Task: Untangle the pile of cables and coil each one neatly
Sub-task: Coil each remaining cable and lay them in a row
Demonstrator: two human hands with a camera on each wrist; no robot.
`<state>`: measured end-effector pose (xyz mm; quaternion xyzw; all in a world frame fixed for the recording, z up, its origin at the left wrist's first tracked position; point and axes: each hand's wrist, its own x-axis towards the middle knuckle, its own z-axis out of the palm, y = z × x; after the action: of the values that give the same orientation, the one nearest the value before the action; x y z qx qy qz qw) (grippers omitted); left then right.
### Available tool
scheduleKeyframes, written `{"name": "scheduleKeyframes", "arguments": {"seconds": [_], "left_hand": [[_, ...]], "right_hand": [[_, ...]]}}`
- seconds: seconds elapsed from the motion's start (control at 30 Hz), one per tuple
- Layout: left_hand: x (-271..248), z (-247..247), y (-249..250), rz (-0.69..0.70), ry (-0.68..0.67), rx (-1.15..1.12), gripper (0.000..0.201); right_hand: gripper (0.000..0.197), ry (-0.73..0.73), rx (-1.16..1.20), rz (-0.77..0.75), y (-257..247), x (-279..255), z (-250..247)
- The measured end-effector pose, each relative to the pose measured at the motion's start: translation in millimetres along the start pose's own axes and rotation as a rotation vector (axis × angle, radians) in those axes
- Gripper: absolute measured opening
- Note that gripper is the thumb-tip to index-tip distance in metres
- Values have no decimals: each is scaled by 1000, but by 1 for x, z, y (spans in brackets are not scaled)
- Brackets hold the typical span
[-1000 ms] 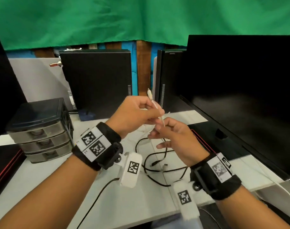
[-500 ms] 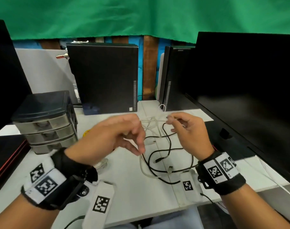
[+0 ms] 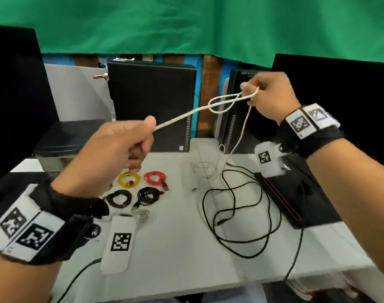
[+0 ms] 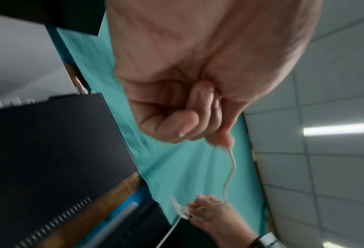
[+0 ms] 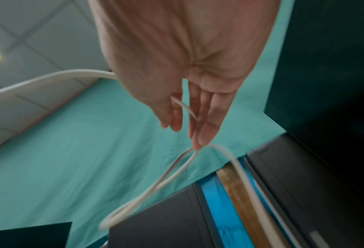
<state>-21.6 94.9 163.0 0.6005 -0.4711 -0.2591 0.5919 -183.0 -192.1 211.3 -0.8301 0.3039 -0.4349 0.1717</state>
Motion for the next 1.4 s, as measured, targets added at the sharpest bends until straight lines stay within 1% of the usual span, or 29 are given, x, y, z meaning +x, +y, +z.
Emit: {"name": "scheduleKeyframes", "arguments": {"seconds": [0.07, 0.13, 0.17, 0.27, 0.33, 0.4, 0.47, 0.53, 0.6, 0.63, 0.67, 0.7, 0.73, 0.8, 0.83, 0.87, 0.9, 0.93, 0.97, 1.0, 1.03, 1.1, 1.17, 1.23, 1.27, 1.33, 1.4], "left_hand": [[5, -1, -14, -23, -6, 321, 39], [13, -2, -38, 7, -85, 601, 31], [17, -2, -48, 12, -139, 667, 30], [26, -1, -75, -35, -213, 706, 33], [28, -2, -82, -62, -233, 670, 36], [30, -5, -83, -77, -258, 686, 35], [30, -6, -82, -122, -282, 776, 36], [29, -5, -83, -193, -331, 925, 35], [29, -6, -88, -271, -384, 1018, 27], [28, -7, -91, -307, -400, 1006, 24], [28, -6, -94, -337, -414, 937, 23], [29, -4, -97, -355, -436, 793, 24], [29, 0, -97, -360, -454, 599, 26], [27, 13, -91, -360, -460, 269, 28], [25, 20, -87, -373, -444, 159, 27], [22, 28, -83, -373, -428, 84, 27], [20, 36, -79, -374, -409, 19, 28], [17, 43, -76, -384, -383, -39, 28], [14, 49, -74, -384, -358, -80, 30], [12, 54, -72, -368, -344, -97, 33], [10, 58, -70, -339, -339, -101, 36], [9, 63, -69, -281, -335, -111, 40], [8, 64, -65, -243, -326, -159, 42], [7, 63, -59, -219, -299, -267, 41], [6, 61, -55, -212, -270, -343, 40], [5, 57, -47, -199, -212, -538, 37], [6, 52, -38, -182, -170, -739, 32]], "right_hand": [[22, -14, -82, -46, -16, 29, -6], [15, -28, -183, -94, -35, 44, -16], [13, -6, -213, -123, -40, 50, -21], [15, 95, -249, -159, -52, 64, -33], [23, 180, -300, -199, -60, 72, -39], [32, 215, -368, -227, -63, 79, -43], [39, 214, -472, -241, -66, 84, -45], [47, 165, -577, -250, -64, 89, -46], [56, 133, -681, -273, -65, 88, -46], [59, 124, -707, -280, -64, 89, -45], [62, 97, -715, -268, -63, 86, -43], [65, 29, -709, -230, -62, 83, -38], [68, -87, -710, -173, -59, 76, -32], [68, -436, -754, -100, -51, 55, -12], [62, -593, -748, -91, -45, 41, 1], [56, -708, -728, -99, -40, 25, 15], [55, -783, -692, -100, -33, 9, 28], [59, -834, -643, -84, -27, -7, 39], [62, -858, -574, -75, -21, -21, 47], [61, -848, -489, -73, -17, -35, 53], [55, -796, -371, -84, -12, -48, 56], [40, -679, -25, -98, -8, -78, 56], [30, -644, 301, -113, -12, -110, 56], [20, -589, 495, -83, -14, -140, 61], [19, -528, 578, -18, -13, -153, 64], [25, -389, 698, 165, -7, -172, 70], [30, -329, 816, 331, -2, -187, 77]]}}
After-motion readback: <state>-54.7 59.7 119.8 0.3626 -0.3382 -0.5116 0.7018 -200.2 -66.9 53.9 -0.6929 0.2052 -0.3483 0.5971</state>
